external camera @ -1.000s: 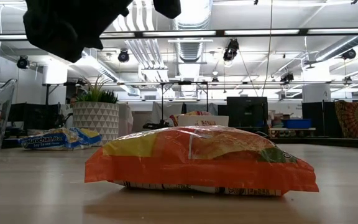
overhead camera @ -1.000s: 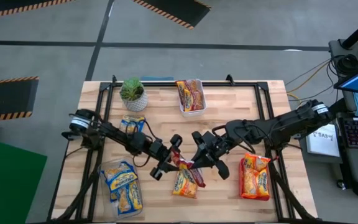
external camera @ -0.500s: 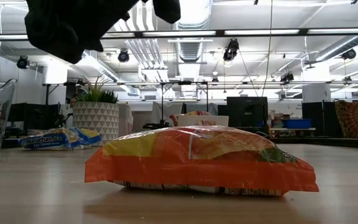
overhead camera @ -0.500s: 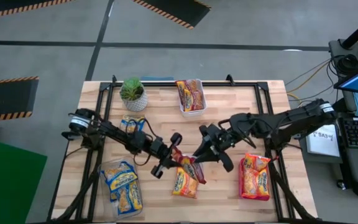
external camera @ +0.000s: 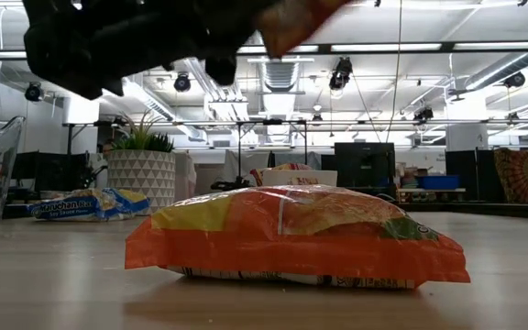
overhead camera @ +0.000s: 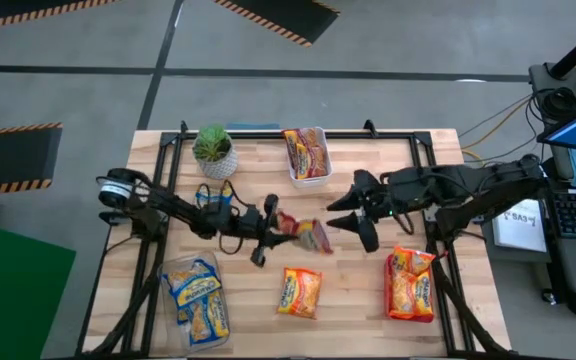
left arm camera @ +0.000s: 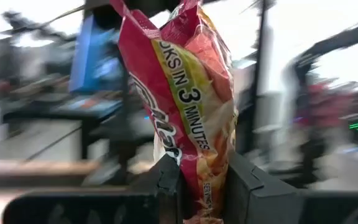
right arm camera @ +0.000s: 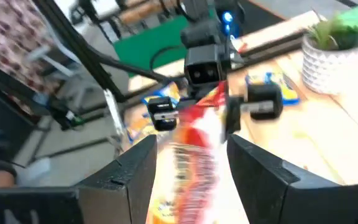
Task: Sort Maruchan noodles
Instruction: Put the red noodle pack into the white bin
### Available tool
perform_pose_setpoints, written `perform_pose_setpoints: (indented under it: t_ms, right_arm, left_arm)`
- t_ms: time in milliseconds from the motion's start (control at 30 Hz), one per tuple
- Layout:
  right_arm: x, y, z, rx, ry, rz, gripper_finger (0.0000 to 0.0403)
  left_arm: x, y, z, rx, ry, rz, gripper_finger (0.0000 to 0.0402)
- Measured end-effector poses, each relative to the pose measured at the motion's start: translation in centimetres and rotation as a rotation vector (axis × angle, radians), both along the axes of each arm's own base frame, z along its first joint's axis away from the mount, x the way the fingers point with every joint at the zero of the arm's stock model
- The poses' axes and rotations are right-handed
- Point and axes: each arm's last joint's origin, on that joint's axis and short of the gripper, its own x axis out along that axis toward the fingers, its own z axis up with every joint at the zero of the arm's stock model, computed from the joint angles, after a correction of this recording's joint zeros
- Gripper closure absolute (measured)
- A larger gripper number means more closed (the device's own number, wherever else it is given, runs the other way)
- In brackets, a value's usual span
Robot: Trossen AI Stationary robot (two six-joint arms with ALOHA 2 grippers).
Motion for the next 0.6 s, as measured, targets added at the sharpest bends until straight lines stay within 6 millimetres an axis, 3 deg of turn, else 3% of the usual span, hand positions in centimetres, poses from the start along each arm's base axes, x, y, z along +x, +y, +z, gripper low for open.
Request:
perform_pose_setpoints:
  t_ms: [167,367,600]
  right_arm:
    - [1.1,0.1,0.3,-0.076,0.081,-0.01,0.0218]
    - [4.1,-0.1,-0.1,-0.196,0.228,-0.005,0.0218]
    - [7.7,-1.0,-1.0,-0.351,0.466,0.053,0.0218]
  left_arm:
    - [-0.1,0.5,0.4,0.051,0.167,0.188,0.0356]
    - [0.1,0.5,1.0,0.099,0.311,0.277,0.0357]
    - [0.7,0.0,1.1,0.138,0.335,0.329,0.0357]
